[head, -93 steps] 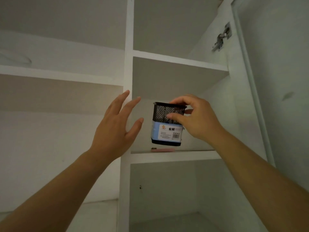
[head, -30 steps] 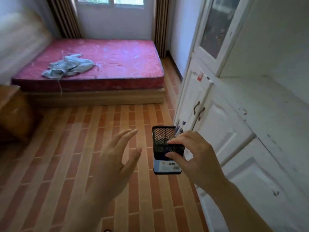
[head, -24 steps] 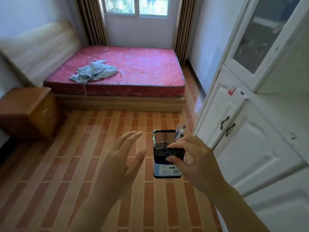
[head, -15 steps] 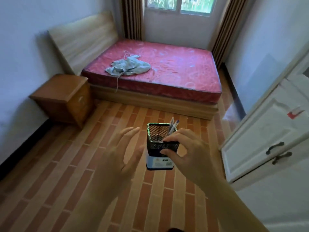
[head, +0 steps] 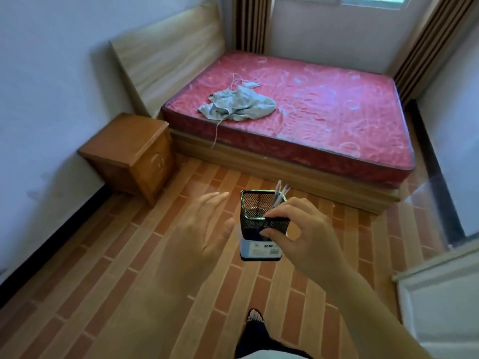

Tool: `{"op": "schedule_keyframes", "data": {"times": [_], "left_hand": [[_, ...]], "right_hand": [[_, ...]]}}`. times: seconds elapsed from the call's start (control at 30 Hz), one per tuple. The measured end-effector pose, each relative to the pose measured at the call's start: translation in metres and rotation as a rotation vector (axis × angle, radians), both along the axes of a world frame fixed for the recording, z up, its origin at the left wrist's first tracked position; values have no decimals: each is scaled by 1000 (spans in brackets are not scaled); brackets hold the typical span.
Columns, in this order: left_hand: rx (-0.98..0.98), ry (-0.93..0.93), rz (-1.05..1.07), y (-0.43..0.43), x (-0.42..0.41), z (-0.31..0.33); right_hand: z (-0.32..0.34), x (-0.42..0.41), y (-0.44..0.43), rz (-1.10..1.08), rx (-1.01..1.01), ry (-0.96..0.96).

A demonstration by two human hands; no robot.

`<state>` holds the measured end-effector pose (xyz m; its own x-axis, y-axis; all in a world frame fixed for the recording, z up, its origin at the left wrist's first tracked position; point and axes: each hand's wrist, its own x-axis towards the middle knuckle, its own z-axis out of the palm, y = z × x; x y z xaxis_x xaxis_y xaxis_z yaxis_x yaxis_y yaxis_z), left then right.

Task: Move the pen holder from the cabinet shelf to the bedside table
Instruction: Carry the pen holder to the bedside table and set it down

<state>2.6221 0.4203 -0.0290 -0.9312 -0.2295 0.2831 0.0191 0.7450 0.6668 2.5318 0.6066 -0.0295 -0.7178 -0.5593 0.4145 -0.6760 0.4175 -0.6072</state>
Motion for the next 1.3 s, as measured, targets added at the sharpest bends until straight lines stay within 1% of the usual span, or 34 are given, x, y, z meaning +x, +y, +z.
{"op": "schedule_keyframes", "data": {"times": [0.03, 0.13, 0.23, 0.43, 0.53, 0.67, 0.8, 1.03, 1.3], "left_hand": [[14, -32, 3, -6, -15, 1], [53, -22, 93, -39, -69, 5], [43, -46, 155, -74, -96, -5], [81, -85, 340, -167, -140, -9], [103, -90, 356, -223, -170, -12], [100, -125, 381, -294, -217, -8], [51, -136, 382, -359, -260, -5], [89, -215, 373, -432, -319, -18], [70, -279, 467, -524, -420, -36]], "right_hand": [[3, -22, -8, 10, 8, 7], [8, -81, -39, 72, 29, 34], [9, -133, -80, 132, 46, 36], [13, -216, -201, 263, 53, 46], [7, -250, -267, 306, 73, 49], [5, -293, -343, 311, 83, 36], [10, -331, -406, 307, 67, 15], [0, -396, -484, 316, 92, -15], [-14, -508, -585, 398, 108, -47]]}}
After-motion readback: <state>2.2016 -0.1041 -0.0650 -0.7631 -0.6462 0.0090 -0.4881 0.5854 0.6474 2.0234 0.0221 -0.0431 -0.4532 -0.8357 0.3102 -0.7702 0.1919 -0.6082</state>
